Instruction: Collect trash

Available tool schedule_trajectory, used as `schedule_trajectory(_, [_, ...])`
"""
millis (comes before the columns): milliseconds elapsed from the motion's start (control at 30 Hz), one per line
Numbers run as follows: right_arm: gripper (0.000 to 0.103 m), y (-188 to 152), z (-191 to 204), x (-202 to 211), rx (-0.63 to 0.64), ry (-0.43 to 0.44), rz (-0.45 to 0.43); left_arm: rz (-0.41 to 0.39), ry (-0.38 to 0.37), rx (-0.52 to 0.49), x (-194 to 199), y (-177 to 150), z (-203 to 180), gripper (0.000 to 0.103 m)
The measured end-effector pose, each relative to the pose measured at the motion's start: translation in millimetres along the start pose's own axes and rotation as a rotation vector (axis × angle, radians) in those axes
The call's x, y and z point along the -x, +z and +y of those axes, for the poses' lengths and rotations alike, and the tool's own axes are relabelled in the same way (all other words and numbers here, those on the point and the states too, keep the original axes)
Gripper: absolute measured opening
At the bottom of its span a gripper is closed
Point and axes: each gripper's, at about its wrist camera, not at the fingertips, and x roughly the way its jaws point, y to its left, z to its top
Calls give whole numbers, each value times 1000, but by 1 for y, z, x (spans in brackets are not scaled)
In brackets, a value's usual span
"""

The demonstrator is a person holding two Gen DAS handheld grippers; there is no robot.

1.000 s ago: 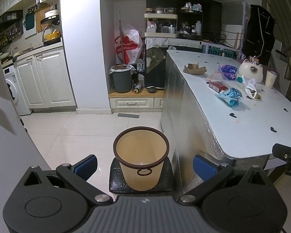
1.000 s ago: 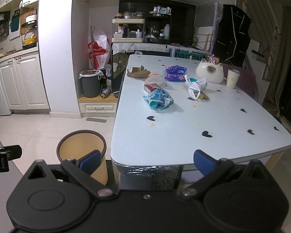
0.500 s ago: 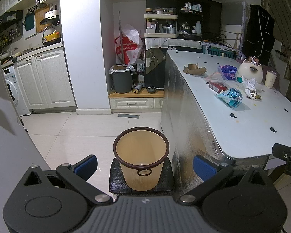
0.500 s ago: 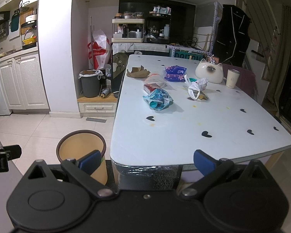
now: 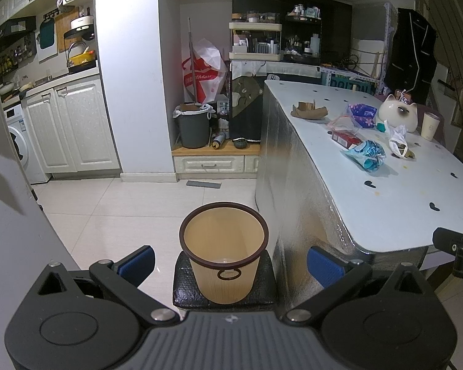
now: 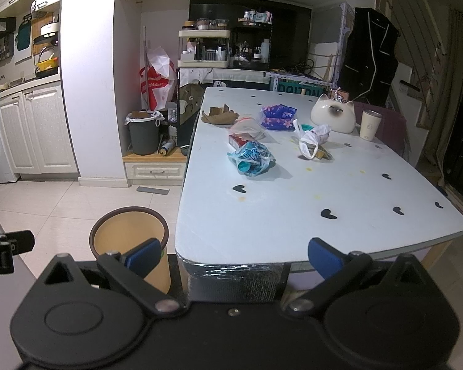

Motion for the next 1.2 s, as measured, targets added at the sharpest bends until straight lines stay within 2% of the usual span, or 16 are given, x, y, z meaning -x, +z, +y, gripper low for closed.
schedule_trajectory(967, [102, 1, -2, 1, 0, -2, -1, -2, -4, -4, 10, 6, -16, 103])
schedule_trajectory(1200, [102, 0, -13, -5, 18, 5, -5, -10, -15, -37, -4, 13, -28, 103])
